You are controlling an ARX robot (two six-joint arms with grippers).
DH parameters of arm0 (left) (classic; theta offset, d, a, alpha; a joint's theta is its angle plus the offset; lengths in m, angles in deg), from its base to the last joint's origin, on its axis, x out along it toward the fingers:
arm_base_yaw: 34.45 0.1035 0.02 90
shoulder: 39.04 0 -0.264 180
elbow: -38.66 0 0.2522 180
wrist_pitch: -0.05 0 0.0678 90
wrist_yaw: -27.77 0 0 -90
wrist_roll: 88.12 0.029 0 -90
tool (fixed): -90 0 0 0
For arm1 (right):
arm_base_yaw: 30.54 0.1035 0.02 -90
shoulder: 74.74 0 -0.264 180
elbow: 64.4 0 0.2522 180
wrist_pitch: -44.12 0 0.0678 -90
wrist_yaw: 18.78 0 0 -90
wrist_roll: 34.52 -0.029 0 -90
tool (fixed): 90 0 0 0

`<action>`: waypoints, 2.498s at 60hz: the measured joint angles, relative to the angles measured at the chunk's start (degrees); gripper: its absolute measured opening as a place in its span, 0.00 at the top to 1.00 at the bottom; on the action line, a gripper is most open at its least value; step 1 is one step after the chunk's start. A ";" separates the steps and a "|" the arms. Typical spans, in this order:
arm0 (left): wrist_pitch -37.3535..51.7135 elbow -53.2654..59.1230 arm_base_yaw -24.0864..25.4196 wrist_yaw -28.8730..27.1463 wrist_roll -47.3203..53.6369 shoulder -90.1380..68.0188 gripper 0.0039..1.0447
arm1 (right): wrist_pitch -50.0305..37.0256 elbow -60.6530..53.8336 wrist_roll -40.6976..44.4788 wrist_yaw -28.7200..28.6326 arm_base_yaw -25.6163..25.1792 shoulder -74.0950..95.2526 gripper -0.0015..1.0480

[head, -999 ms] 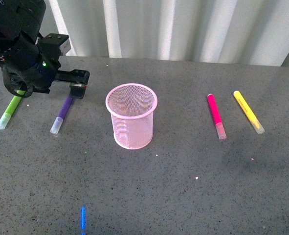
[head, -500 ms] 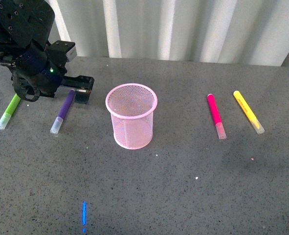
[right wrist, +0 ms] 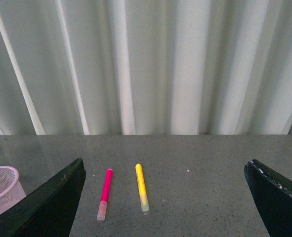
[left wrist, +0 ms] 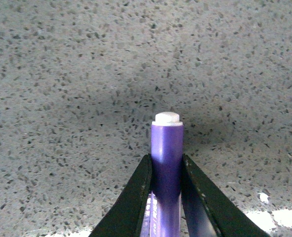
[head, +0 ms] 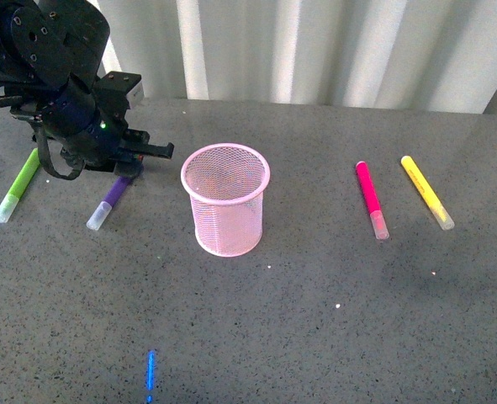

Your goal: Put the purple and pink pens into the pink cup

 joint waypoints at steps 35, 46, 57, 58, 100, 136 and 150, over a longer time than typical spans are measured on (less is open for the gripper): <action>41.31 19.04 -0.52 -2.25 -6.01 23.15 0.88 | 0.00 0.00 0.00 0.00 0.00 0.00 0.07; 58.40 33.05 -8.94 -4.79 -15.74 28.41 0.88 | 0.00 0.00 0.00 0.02 0.00 0.00 0.07; 66.47 38.84 -18.40 -8.13 -18.60 26.64 0.88 | 0.00 0.00 0.00 0.00 0.00 0.00 0.07; 66.60 38.84 -18.73 -8.15 -18.69 26.49 0.88 | 0.00 0.00 0.00 0.00 0.00 0.00 0.07; 68.04 38.10 -21.24 -11.23 -29.86 19.39 0.88 | 0.00 0.00 0.00 0.00 0.00 0.00 0.07; 74.93 38.66 -21.68 -15.28 -28.74 17.25 0.88 | 0.00 0.00 0.00 0.00 0.00 0.00 0.07; 75.08 38.66 -21.70 -14.34 -28.72 16.00 0.88 | 0.00 0.00 -0.02 0.00 0.00 0.00 0.07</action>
